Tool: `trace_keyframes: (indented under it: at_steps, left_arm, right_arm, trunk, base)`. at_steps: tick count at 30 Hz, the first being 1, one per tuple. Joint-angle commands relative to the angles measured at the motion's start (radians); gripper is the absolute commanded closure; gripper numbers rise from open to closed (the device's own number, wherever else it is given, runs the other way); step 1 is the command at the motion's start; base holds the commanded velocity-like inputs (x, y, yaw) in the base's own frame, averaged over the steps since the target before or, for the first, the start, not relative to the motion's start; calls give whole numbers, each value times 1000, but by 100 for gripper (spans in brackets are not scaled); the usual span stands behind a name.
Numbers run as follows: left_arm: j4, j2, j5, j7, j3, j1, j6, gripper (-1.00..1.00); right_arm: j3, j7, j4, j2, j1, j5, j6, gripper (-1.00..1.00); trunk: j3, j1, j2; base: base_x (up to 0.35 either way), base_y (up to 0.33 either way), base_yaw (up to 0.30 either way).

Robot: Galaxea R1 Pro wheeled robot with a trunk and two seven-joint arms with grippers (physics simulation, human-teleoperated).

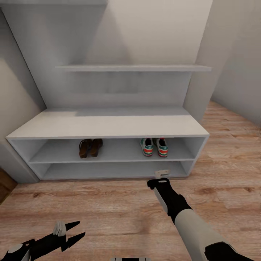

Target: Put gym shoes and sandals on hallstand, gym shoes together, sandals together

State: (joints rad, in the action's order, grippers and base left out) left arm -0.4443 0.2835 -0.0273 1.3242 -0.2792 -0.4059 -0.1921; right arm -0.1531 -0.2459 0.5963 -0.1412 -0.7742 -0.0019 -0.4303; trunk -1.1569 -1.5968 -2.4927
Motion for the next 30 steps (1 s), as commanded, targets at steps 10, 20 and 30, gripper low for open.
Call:
trace_keyframes:
  at_steps: [10,20,30]
  left_arm:
    - [1,3,0,1,-2,-1,-11,-100]
    - [0,13,0,1,-3,-1,-4,-100]
    - [7,39,-1,0,-3,-1,0,-100]
  right_arm:
    - [-5,-4,-1,0,1,0,-6,-100]
    - [-5,-2,-3,0,1,-1,-4,-100]
    - [-5,65,-135,2,4,-2,53,-100]
  trunk:
    - [-1,1,0]
    - [31,39,70]
    - [62,77,140]
  base:
    - [-51,0,0]
    - [-1,0,0]
    - [0,0,0]
